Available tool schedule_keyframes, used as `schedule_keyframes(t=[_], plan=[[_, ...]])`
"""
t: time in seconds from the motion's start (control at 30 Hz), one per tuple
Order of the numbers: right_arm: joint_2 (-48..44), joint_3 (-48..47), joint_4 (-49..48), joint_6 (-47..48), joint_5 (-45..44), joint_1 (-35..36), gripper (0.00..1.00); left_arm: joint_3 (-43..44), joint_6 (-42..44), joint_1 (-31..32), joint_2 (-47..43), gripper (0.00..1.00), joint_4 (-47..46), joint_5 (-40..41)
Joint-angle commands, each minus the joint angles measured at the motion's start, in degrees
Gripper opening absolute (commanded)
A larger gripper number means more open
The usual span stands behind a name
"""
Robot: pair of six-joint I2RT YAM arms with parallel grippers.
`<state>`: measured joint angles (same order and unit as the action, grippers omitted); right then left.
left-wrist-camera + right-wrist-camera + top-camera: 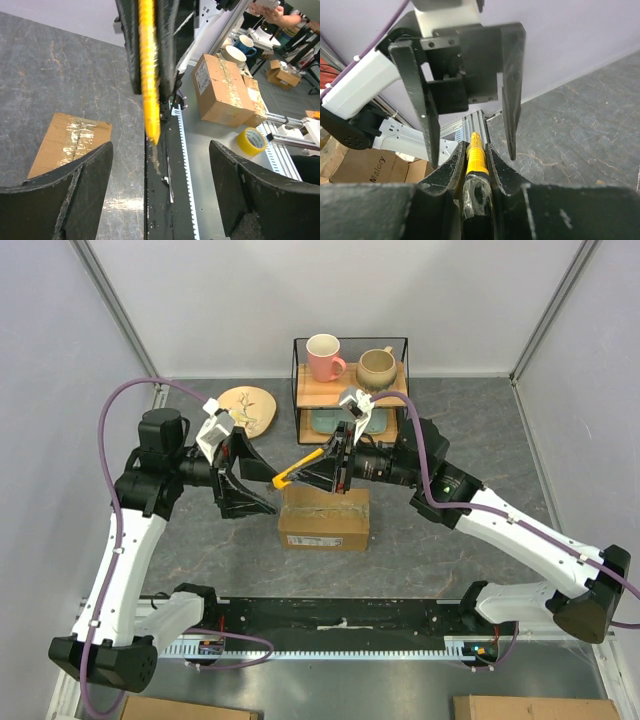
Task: Unpack the express box
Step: Pick up the knife from the center of the board.
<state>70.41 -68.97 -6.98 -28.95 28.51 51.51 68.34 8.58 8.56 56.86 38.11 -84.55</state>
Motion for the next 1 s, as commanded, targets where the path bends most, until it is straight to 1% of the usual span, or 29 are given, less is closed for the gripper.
schedule_keyframes(t=[0.0, 0.1, 0.13, 0.23, 0.4, 0.43, 0.5, 0.53, 0.63, 0.7, 0.87, 0.9, 0.97], plan=[[1.48, -5.29, 5.21, 4.16, 2.43, -0.27, 0.0, -2.24, -6.03, 1.37, 1.06, 0.82, -7.08, -19.24], [2.45, -6.88, 8.55, 6.44, 2.69, -0.18, 0.0, -2.42, -6.73, 2.69, 1.59, 0.77, -7.17, -19.16], [2.62, -7.58, 9.09, 6.8, 2.95, -0.26, 0.0, -2.33, -6.82, 2.95, 1.67, 0.72, -7.08, -18.64], [2.97, -8.46, 11.37, 8.47, 2.87, -0.27, 0.0, -2.42, -6.91, 3.31, 1.41, 0.67, -6.99, -18.19], [3.68, -9.87, 14.97, 10.05, 3.57, -0.27, 0.0, -2.94, -6.82, 3.48, 0.8, 0.6, -7.17, -17.84], [3.68, -10.13, 15.33, 10.4, 3.57, -0.18, 0.0, -3.12, -6.82, 3.4, 0.8, 0.56, -7.26, -17.93], [3.5, -10.22, 15.68, 10.58, 3.48, -0.27, 0.0, -3.3, -6.73, 3.48, 0.62, 0.52, -7.52, -17.84], [3.42, -10.22, 15.86, 10.58, 3.48, -0.27, 0.0, -3.56, -6.73, 3.57, 0.71, 0.46, -7.52, -17.84], [3.59, -10.22, 15.95, 10.67, 3.66, -0.27, 0.0, -4.0, -6.47, 4.1, 0.88, 0.38, -7.7, -17.66], [3.68, -10.31, 15.77, 10.58, 3.66, -0.26, 0.0, -4.0, -6.38, 4.54, 0.97, 0.34, -7.7, -17.66], [4.21, -10.4, 14.81, 10.32, 3.48, -0.27, 0.0, -4.18, -6.03, 5.76, 0.62, 0.19, -7.78, -17.84], [4.29, -10.31, 14.54, 10.23, 3.39, -0.27, 0.0, -4.26, -5.77, 5.86, 0.62, 0.11, -7.7, -17.75], [4.12, -10.22, 13.84, 10.05, 2.78, -0.27, 0.0, -4.26, -5.68, 6.21, 0.44, 0.04, -7.7, -17.84]])
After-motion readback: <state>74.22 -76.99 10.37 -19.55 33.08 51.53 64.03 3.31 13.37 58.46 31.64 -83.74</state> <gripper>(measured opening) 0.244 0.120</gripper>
